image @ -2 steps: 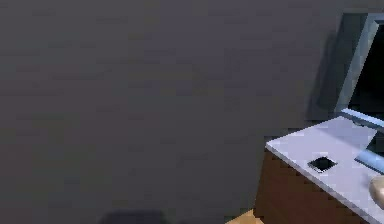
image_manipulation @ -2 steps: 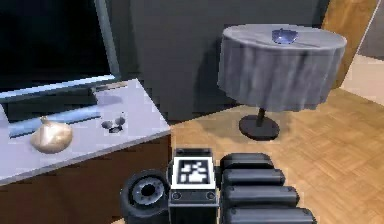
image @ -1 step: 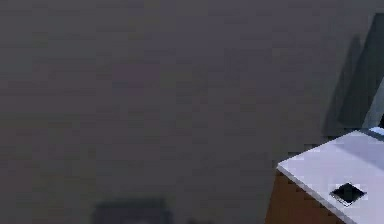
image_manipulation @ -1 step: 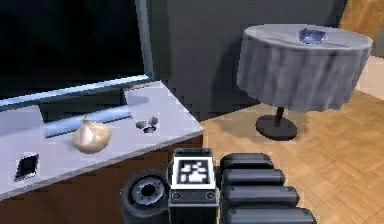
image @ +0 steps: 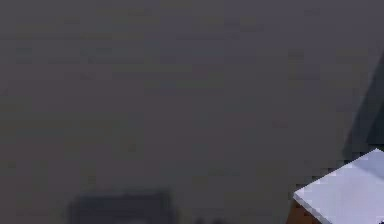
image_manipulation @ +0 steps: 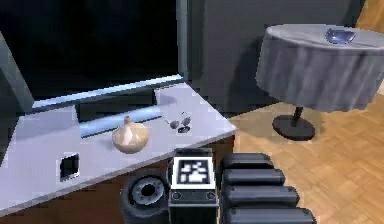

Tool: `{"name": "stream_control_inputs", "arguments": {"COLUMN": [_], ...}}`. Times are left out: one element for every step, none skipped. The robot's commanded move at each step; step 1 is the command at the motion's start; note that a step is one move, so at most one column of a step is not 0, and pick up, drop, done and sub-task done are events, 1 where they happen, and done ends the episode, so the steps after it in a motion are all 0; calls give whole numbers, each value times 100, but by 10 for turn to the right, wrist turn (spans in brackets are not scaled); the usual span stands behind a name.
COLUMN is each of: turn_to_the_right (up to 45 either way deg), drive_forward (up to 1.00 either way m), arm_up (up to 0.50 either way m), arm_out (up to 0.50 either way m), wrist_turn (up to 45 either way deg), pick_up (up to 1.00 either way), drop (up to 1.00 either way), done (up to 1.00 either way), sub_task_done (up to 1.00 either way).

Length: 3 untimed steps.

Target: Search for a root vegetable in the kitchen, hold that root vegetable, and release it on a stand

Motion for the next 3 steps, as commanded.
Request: {"name": "stream_control_inputs", "arguments": {"turn_to_the_right": [450, 390, 0], "drive_forward": [0, 0, 30], "arm_up": [0, 0, 0], "arm_out": [0, 0, 0], "wrist_turn": [0, 0, 0], "pick_up": [0, 0, 0], "drop": [0, 0, 0], "done": [0, 0, 0], "sub_task_done": [0, 0, 0]}}
